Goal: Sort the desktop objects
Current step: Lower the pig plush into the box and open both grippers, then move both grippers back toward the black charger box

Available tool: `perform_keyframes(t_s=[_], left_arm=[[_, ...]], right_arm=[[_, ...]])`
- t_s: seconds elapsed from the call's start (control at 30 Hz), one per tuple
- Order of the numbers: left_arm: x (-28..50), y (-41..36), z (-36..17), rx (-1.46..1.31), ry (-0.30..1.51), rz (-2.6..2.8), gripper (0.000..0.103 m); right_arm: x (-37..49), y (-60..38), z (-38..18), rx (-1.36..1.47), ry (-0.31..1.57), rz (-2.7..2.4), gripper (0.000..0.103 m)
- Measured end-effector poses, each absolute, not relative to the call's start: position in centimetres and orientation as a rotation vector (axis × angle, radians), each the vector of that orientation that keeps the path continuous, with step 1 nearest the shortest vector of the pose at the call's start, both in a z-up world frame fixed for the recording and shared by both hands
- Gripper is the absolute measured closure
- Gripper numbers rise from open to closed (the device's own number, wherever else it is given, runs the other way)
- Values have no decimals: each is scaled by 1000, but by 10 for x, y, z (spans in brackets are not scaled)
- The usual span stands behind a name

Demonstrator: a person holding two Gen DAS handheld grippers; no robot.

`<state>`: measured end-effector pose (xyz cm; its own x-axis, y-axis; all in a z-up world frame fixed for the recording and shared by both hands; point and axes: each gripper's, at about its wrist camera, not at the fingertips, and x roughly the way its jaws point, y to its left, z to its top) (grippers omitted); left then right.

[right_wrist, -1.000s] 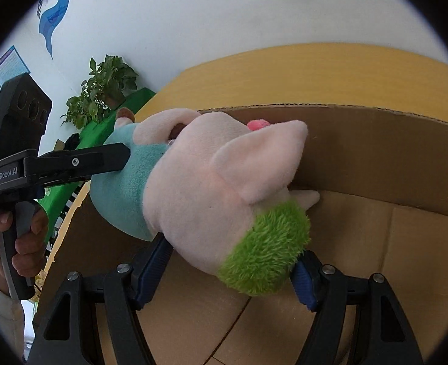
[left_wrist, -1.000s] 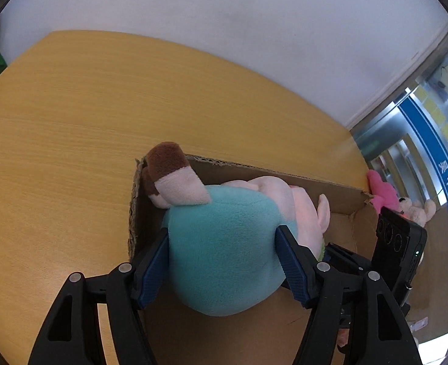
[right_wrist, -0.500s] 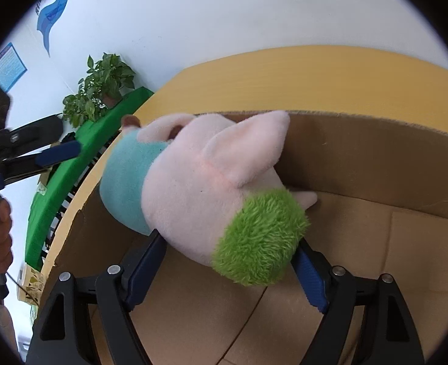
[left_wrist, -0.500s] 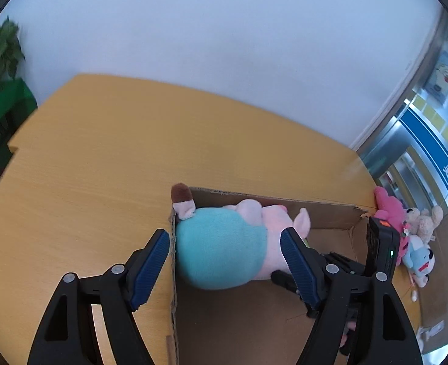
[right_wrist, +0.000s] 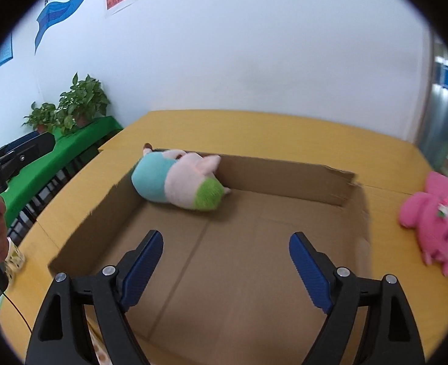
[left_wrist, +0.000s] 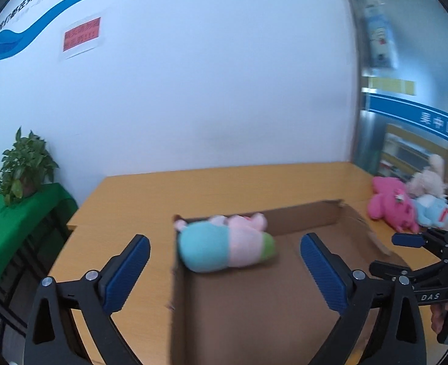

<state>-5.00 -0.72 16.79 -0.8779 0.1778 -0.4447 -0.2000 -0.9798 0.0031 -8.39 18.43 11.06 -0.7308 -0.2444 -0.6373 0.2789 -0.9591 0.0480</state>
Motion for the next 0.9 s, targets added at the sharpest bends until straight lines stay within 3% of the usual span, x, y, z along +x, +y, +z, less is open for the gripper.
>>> perform_keyframes(t_s=[0.47,0.9], left_arm=[[46,38,152,-620,13,2801,2],[72,34,132,-654,3,2820,2]], right_arm=[[28,219,107,880,127,-2781,17],[66,225,88,859,162,-2748,17]])
